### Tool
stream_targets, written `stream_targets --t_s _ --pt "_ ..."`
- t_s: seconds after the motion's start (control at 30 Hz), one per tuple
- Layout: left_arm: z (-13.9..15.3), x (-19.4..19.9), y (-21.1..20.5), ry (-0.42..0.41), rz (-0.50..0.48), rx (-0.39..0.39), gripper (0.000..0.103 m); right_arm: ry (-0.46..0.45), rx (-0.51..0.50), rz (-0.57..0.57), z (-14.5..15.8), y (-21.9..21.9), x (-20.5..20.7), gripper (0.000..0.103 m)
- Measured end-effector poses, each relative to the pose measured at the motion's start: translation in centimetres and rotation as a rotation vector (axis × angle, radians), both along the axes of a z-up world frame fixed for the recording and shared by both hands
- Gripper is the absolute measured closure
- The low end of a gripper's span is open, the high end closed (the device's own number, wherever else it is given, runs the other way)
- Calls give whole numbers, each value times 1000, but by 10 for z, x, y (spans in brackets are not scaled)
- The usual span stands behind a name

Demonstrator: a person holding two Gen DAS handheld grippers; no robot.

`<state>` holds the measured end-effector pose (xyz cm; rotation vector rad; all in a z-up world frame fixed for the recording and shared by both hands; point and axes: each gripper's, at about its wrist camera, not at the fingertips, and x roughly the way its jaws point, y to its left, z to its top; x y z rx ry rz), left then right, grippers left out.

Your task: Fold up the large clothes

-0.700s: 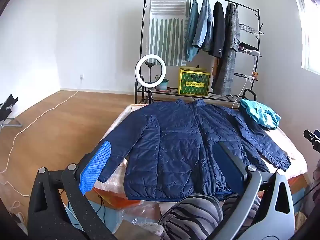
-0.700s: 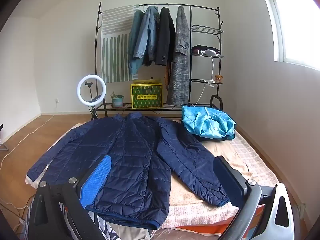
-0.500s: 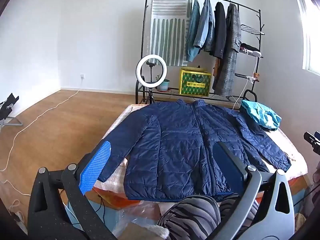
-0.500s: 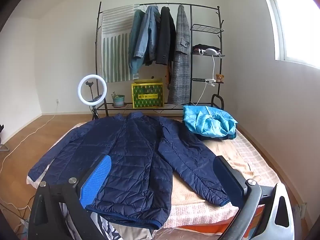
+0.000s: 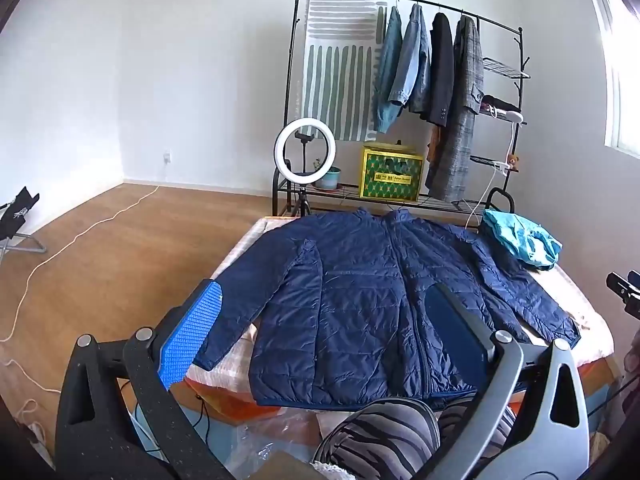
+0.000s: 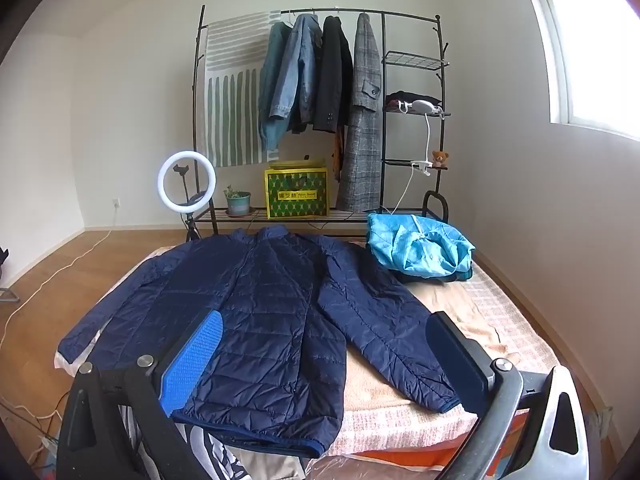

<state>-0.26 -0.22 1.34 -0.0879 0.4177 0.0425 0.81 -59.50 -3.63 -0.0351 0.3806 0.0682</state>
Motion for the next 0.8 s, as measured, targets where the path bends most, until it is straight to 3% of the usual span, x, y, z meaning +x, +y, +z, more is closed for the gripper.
stream_targets --t_s 0.8 --pt "19 21 6 7 22 29 0 -3 -1 -9 20 -1 21 0"
